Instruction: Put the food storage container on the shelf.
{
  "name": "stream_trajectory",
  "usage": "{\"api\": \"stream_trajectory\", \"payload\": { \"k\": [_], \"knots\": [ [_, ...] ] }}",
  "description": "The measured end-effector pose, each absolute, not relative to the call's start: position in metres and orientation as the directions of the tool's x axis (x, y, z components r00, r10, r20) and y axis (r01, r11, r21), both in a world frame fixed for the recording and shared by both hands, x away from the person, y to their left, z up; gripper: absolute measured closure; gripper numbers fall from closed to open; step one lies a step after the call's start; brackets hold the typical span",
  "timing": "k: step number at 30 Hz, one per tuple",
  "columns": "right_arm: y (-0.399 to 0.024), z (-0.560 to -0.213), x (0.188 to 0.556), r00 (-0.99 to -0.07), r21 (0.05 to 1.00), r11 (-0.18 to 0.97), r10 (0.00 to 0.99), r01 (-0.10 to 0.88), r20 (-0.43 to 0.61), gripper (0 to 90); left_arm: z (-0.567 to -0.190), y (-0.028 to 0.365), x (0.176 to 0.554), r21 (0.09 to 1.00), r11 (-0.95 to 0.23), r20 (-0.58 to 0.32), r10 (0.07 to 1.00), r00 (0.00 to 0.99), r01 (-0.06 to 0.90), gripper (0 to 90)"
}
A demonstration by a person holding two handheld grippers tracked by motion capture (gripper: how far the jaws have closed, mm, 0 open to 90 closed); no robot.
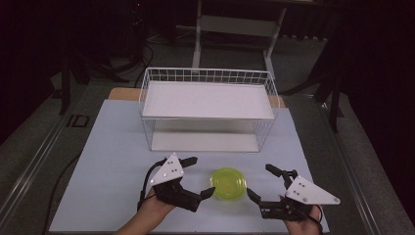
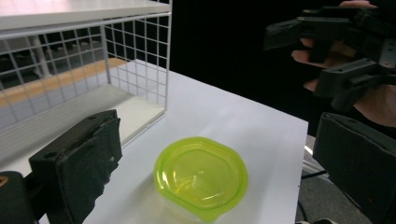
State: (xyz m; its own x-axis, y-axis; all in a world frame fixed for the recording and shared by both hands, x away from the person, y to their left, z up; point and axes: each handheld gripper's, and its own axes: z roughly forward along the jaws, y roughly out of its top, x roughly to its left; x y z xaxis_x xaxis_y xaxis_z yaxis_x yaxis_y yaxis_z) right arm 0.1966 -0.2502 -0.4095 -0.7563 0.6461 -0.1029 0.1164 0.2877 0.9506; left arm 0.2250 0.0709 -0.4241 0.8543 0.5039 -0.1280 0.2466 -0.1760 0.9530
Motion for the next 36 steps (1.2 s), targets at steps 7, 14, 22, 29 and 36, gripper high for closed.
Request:
{"api": "stream_trajectory", "payload": {
  "k": [7,14,22,29,36],
  "knots": [
    [-0.254,-0.411,0.210,-0.742,0.950,0.264,0.668,0.167,-0.056,12.5,-0.428,0.055,0.235,0.941,-0.185,-0.172,0.462,0.870,0.284,2.0],
    [-0.259,-0.417,0.224,-0.759,0.932,0.284,0.651,0.225,-0.015,12.3,-0.436,0.050,0.249,0.906,-0.143,-0.293,0.469,0.833,0.399,2.1],
    [-0.260,-0.430,0.240,-0.793,0.908,0.250,0.595,0.335,0.129,13.3,-0.456,0.042,0.259,0.838,-0.194,-0.359,0.510,0.782,0.511,5.4],
    [-0.258,-0.450,0.257,-0.718,0.850,0.225,0.657,0.476,0.228,24.1,-0.477,0.039,0.268,0.752,-0.205,-0.415,0.591,0.692,0.626,14.8],
    [-0.256,-0.466,0.270,-0.642,0.762,0.199,0.687,0.616,0.340,38.1,-0.490,0.040,0.272,0.690,-0.160,-0.488,0.617,0.617,0.706,26.1]
  ]
}}
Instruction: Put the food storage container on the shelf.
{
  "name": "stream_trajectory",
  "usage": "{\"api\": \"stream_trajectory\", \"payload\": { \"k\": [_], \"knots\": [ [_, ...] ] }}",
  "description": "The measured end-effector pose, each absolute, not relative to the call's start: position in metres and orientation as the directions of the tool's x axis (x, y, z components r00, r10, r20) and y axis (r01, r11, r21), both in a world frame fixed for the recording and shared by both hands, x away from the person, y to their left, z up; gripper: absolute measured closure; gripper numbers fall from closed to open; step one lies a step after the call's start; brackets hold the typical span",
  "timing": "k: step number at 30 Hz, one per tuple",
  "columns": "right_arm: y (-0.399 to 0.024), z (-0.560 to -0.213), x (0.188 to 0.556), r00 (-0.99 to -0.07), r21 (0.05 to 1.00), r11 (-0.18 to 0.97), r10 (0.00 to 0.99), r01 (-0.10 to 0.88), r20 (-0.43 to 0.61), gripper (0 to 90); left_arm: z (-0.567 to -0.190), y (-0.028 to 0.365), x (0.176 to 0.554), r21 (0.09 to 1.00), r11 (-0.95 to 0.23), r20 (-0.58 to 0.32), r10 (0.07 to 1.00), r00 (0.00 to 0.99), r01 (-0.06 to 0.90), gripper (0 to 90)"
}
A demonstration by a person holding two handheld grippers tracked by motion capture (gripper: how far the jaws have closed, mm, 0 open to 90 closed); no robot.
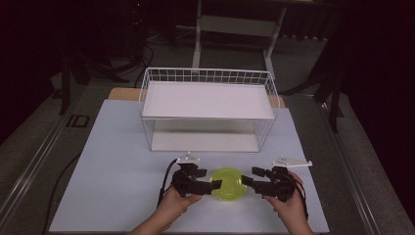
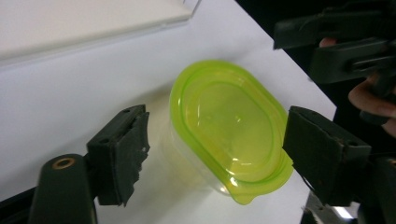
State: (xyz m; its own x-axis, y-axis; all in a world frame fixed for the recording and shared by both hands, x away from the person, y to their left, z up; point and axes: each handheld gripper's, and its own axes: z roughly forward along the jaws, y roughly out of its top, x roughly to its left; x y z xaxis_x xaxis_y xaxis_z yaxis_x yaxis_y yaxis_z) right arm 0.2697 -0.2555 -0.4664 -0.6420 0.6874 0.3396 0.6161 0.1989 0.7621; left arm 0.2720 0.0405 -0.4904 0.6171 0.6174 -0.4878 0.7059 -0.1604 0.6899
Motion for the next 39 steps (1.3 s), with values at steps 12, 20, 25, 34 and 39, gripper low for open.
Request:
{"api": "stream_trajectory", "payload": {
  "k": [12,20,25,34,39],
  "knots": [
    [-0.257,-0.488,0.285,-0.512,0.591,0.140,0.679,0.794,0.527,53.9,-0.509,0.046,0.279,0.575,-0.087,-0.635,0.579,0.511,0.814,53.8],
    [-0.252,-0.494,0.284,-0.481,0.545,0.139,0.677,0.827,0.557,72.1,-0.511,0.044,0.275,0.592,-0.115,-0.616,0.574,0.539,0.798,68.0],
    [-0.248,-0.490,0.278,-0.476,0.560,0.121,0.687,0.820,0.549,75.8,-0.504,0.044,0.271,0.578,-0.136,-0.593,0.607,0.529,0.805,71.4],
    [-0.236,-0.478,0.268,-0.500,0.595,0.137,0.705,0.792,0.503,80.7,-0.494,0.045,0.261,0.585,-0.146,-0.550,0.652,0.522,0.798,79.5],
    [-0.233,-0.473,0.265,-0.524,0.607,0.169,0.708,0.776,0.473,81.0,-0.489,0.051,0.259,0.606,-0.104,-0.563,0.645,0.517,0.789,81.3]
  ]
}}
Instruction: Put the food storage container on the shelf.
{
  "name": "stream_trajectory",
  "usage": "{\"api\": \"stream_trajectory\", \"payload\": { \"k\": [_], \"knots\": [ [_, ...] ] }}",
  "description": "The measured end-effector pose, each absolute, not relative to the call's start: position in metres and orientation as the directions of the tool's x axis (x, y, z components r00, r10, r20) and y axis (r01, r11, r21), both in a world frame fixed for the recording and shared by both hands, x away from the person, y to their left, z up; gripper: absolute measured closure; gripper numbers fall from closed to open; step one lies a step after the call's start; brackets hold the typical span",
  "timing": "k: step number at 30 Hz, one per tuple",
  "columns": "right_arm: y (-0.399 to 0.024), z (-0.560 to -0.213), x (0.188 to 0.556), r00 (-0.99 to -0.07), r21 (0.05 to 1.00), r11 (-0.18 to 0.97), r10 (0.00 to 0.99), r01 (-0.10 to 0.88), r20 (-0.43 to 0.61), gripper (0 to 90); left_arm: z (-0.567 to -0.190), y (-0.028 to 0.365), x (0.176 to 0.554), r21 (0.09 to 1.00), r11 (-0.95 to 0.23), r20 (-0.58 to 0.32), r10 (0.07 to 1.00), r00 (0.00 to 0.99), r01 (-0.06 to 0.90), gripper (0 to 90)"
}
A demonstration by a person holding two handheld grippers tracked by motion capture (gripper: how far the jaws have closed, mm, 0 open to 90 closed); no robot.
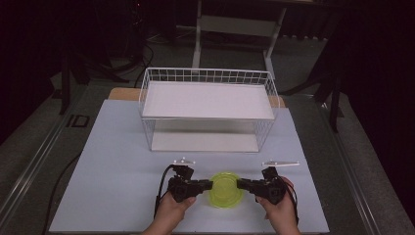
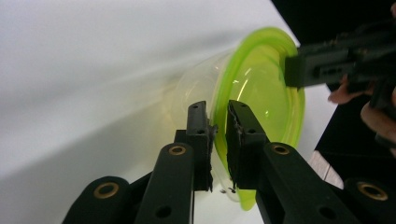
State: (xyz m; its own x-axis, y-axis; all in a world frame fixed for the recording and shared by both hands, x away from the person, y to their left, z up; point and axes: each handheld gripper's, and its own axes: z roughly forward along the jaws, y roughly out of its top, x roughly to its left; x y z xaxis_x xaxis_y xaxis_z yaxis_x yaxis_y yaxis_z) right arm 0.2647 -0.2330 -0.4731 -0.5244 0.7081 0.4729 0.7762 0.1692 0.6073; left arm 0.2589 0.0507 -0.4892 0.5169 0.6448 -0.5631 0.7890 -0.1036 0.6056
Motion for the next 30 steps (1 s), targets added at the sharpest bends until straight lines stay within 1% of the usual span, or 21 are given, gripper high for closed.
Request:
{"api": "stream_trajectory", "payload": {
  "k": [2,5,7,10,17,18,19,22,24,25,26,27,30],
  "knots": [
    [-0.234,-0.470,0.264,-0.528,0.614,0.161,0.700,0.773,0.481,81.0,-0.485,0.051,0.258,0.620,-0.112,-0.552,0.641,0.534,0.776,81.5],
    [-0.233,-0.464,0.263,-0.543,0.630,0.171,0.701,0.757,0.463,81.0,-0.481,0.051,0.258,0.628,-0.123,-0.540,0.643,0.544,0.769,81.5],
    [-0.231,-0.460,0.263,-0.554,0.638,0.184,0.703,0.747,0.445,81.0,-0.478,0.053,0.258,0.627,-0.121,-0.542,0.641,0.543,0.770,81.6],
    [-0.229,-0.455,0.263,-0.559,0.645,0.182,0.699,0.743,0.447,81.0,-0.471,0.057,0.259,0.627,-0.114,-0.549,0.636,0.542,0.770,81.7],
    [-0.224,-0.429,0.269,-0.577,0.673,0.164,0.680,0.721,0.452,81.1,-0.438,0.066,0.265,0.664,-0.109,-0.530,0.629,0.568,0.740,81.8],
    [-0.224,-0.429,0.269,-0.577,0.673,0.164,0.680,0.721,0.452,81.1,-0.438,0.066,0.265,0.664,-0.109,-0.530,0.629,0.568,0.740,81.9],
    [-0.222,-0.418,0.272,-0.587,0.682,0.169,0.676,0.712,0.446,81.0,-0.427,0.068,0.267,0.676,-0.112,-0.518,0.632,0.577,0.729,81.9],
    [-0.218,-0.401,0.278,-0.597,0.687,0.177,0.671,0.704,0.439,81.0,-0.410,0.072,0.271,0.683,-0.110,-0.509,0.637,0.579,0.722,81.9],
    [-0.216,-0.396,0.281,-0.600,0.690,0.179,0.672,0.701,0.435,81.1,-0.404,0.074,0.273,0.683,-0.110,-0.508,0.639,0.577,0.722,81.9],
    [-0.214,-0.386,0.285,-0.603,0.694,0.175,0.667,0.698,0.438,81.0,-0.393,0.078,0.277,0.684,-0.105,-0.507,0.642,0.574,0.722,82.0],
    [-0.212,-0.382,0.287,-0.606,0.701,0.173,0.666,0.692,0.435,81.1,-0.393,0.078,0.277,0.684,-0.105,-0.507,0.642,0.574,0.722,81.9],
    [-0.210,-0.377,0.289,-0.609,0.707,0.170,0.665,0.687,0.432,81.0,-0.384,0.080,0.280,0.686,-0.102,-0.503,0.649,0.570,0.721,81.9],
    [-0.206,-0.366,0.295,-0.613,0.716,0.162,0.662,0.679,0.431,81.0,-0.371,0.084,0.285,0.689,-0.097,-0.499,0.656,0.567,0.718,81.9]
  ]
}}
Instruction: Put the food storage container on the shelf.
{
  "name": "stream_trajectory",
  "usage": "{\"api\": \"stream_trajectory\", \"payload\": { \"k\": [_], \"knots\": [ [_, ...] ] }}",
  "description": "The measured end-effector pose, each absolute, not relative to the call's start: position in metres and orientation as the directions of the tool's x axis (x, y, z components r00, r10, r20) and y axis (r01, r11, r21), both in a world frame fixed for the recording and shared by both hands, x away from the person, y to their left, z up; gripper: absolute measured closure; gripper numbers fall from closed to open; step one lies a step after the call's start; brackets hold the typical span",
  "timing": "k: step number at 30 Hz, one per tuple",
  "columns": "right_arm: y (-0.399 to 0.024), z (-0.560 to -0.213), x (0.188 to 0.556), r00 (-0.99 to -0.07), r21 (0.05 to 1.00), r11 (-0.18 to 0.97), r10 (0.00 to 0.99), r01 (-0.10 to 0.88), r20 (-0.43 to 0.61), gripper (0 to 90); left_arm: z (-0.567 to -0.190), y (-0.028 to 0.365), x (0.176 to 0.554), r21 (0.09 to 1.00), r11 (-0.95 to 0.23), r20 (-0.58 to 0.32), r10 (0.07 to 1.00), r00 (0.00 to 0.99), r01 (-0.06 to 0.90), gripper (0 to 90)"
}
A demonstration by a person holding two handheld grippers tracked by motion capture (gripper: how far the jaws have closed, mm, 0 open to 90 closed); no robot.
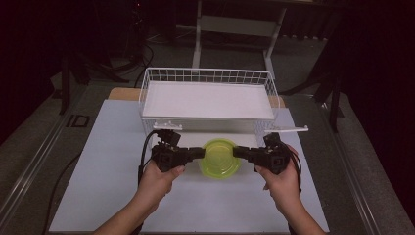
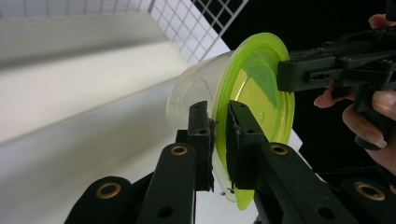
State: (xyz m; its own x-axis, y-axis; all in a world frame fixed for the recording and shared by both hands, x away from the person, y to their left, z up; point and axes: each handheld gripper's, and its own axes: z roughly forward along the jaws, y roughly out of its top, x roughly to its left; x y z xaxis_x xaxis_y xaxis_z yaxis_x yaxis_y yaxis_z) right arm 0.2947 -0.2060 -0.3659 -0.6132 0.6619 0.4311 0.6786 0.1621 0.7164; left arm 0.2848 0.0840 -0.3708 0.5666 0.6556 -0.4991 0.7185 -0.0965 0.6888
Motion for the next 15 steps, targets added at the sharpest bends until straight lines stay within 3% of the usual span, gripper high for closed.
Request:
{"api": "stream_trajectory", "payload": {
  "k": [15],
  "knots": [
    [-0.192,-0.305,0.341,-0.631,0.760,0.131,0.656,0.636,0.415,80.9,-0.305,0.095,0.327,0.707,-0.062,-0.480,0.689,0.543,0.704,81.8]
  ]
}}
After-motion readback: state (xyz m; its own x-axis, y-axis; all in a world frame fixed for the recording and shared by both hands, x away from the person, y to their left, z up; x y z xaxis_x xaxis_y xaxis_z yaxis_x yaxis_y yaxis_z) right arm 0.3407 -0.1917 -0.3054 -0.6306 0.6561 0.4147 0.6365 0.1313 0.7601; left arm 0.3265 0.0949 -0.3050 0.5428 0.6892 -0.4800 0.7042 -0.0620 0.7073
